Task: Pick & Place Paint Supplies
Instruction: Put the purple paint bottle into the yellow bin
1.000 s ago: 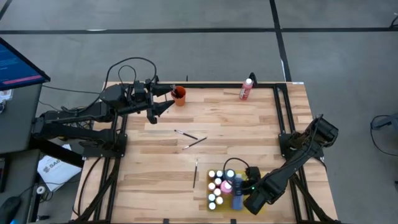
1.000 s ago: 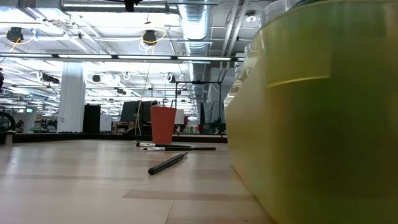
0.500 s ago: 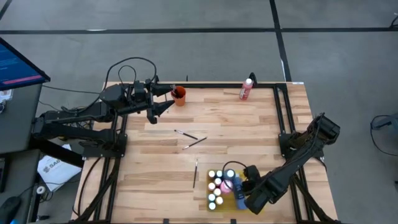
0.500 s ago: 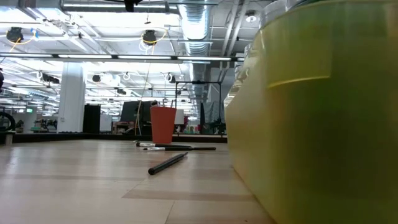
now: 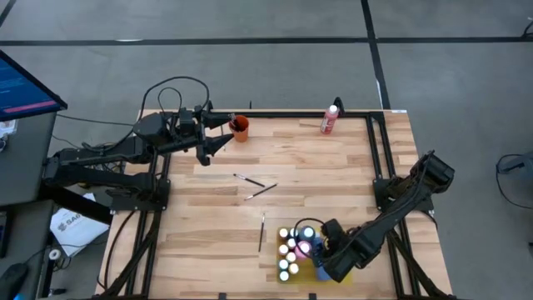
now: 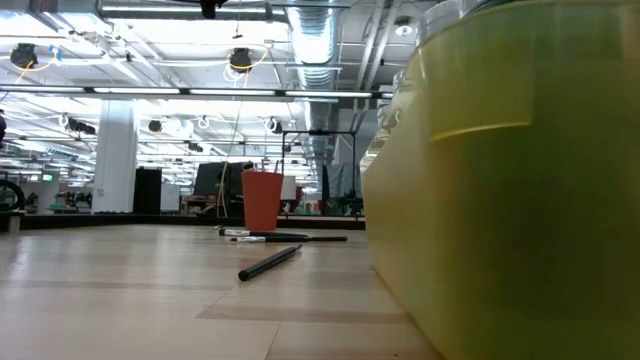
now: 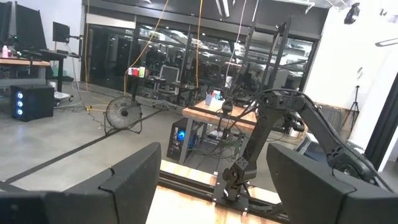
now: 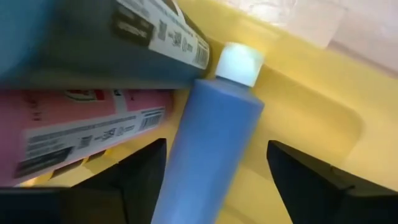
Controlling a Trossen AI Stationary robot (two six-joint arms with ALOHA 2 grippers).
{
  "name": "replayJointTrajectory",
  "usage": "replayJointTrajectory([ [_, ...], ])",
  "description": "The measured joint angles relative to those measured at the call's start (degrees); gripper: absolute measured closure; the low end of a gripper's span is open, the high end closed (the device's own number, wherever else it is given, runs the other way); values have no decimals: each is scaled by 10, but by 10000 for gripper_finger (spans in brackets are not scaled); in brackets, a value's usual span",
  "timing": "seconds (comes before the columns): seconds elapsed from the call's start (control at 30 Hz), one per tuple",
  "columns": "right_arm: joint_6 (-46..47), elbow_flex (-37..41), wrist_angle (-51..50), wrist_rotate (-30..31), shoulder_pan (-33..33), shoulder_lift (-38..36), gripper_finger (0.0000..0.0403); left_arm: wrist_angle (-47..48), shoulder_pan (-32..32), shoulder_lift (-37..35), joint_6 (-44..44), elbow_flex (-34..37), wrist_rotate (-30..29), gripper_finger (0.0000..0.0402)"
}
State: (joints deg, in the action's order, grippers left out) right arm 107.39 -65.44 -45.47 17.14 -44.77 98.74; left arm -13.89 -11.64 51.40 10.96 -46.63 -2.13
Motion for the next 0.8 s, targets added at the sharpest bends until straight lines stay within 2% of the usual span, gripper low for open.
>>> replayJointTrajectory([
  [0.27,2,29,32,0,0,0,126,-3,0,0,0,0,0,115],
  [0.5,6,77,113,9,5,-2,127,-3,0,0,0,0,0,115],
  [0.8,-2,86,139,7,16,17,127,-4,0,0,0,0,0,115],
])
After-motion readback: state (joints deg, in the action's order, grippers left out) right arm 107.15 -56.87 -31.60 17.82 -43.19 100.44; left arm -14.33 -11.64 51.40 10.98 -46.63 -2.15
